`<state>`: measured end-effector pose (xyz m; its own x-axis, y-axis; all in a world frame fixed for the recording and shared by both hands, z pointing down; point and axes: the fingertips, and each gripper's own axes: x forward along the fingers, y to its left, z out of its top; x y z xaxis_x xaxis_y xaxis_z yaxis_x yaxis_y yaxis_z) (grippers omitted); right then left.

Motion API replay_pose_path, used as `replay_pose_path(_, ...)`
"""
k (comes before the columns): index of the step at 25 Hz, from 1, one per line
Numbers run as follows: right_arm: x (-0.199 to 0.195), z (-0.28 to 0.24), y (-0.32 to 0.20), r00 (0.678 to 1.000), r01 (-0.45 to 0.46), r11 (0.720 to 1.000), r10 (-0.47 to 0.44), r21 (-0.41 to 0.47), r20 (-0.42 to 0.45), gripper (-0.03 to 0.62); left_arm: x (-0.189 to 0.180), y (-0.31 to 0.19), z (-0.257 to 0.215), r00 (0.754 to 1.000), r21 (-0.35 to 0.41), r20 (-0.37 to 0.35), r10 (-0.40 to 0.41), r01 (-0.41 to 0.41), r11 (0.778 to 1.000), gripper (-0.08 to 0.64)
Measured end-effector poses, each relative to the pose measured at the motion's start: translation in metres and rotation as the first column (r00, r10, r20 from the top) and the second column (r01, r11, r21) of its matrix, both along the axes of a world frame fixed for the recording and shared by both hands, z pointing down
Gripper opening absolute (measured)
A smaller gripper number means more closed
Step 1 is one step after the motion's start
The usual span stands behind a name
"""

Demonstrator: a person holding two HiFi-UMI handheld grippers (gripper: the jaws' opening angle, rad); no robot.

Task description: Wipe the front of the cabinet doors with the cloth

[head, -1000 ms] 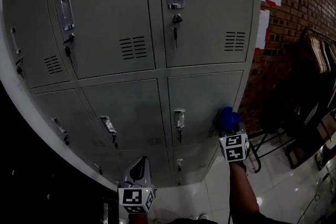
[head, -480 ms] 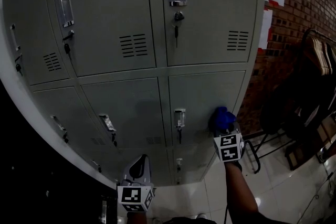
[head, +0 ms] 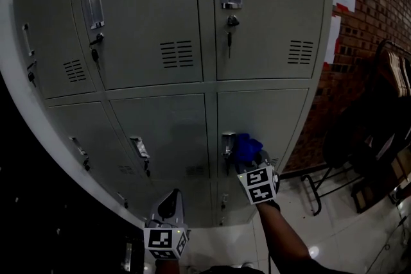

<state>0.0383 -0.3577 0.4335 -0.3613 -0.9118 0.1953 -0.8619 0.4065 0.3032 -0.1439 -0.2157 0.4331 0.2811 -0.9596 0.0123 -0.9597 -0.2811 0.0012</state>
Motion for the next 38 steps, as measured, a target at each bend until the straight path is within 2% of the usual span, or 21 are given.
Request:
replay_pose_path(6, -0.041, -0.005, 0.003, 0.998, 0.070, 0.997, -0.070, 0.011, 0.002, 0.081, -0.016, 0.009, 0.001, 0.999, 0.001, -0.006, -0.040, 0.040, 0.999, 0.017)
replay_pose_path(8, -0.047, -0.005, 0.004, 0.997, 0.077, 0.997, -0.077, 0.005, 0.001, 0.081, -0.021, 0.012, 0.000, 0.999, 0.001, -0.008, -0.050, 0.050, 0.999, 0.018)
replay_pose_path(12, -0.044, -0.009, 0.011, 0.994, 0.098, 0.995, -0.098, 0.005, 0.054, 0.081, -0.027, 0.015, 0.002, 0.998, 0.001, -0.010, -0.063, 0.063, 0.998, 0.017)
replay_pose_path(16, -0.010, -0.007, 0.020, 0.997, 0.039, 0.998, -0.041, 0.040, 0.061, 0.081, -0.022, 0.015, 0.002, 0.998, -0.004, -0.010, -0.057, 0.057, 0.998, 0.018)
replay_pose_path(20, 0.056, 0.011, 0.022, 0.996, -0.081, 0.997, 0.081, 0.020, 0.022, 0.081, -0.003, 0.010, 0.008, 1.000, -0.012, -0.011, -0.012, 0.012, 1.000, 0.017)
replay_pose_path(24, 0.106, 0.034, 0.018, 0.982, -0.183, 0.983, 0.183, -0.005, -0.045, 0.081, 0.000, 0.011, 0.003, 1.000, -0.012, -0.010, -0.008, 0.007, 1.000, 0.018)
replay_pose_path(29, 0.153, 0.055, 0.012, 0.959, -0.275, 0.961, 0.271, -0.038, -0.087, 0.083, 0.002, 0.010, 0.006, 1.000, -0.014, -0.002, -0.007, 0.007, 1.000, 0.017)
replay_pose_path(34, 0.162, 0.063, 0.001, 0.956, -0.286, 0.956, 0.281, -0.061, -0.086, 0.081, 0.000, 0.009, 0.007, 1.000, -0.017, 0.001, -0.020, 0.020, 1.000, 0.018)
replay_pose_path(38, 0.148, 0.063, -0.006, 0.958, -0.287, 0.955, 0.285, -0.079, -0.034, 0.081, 0.002, 0.010, 0.007, 1.000, -0.016, 0.008, -0.021, 0.022, 1.000, 0.018)
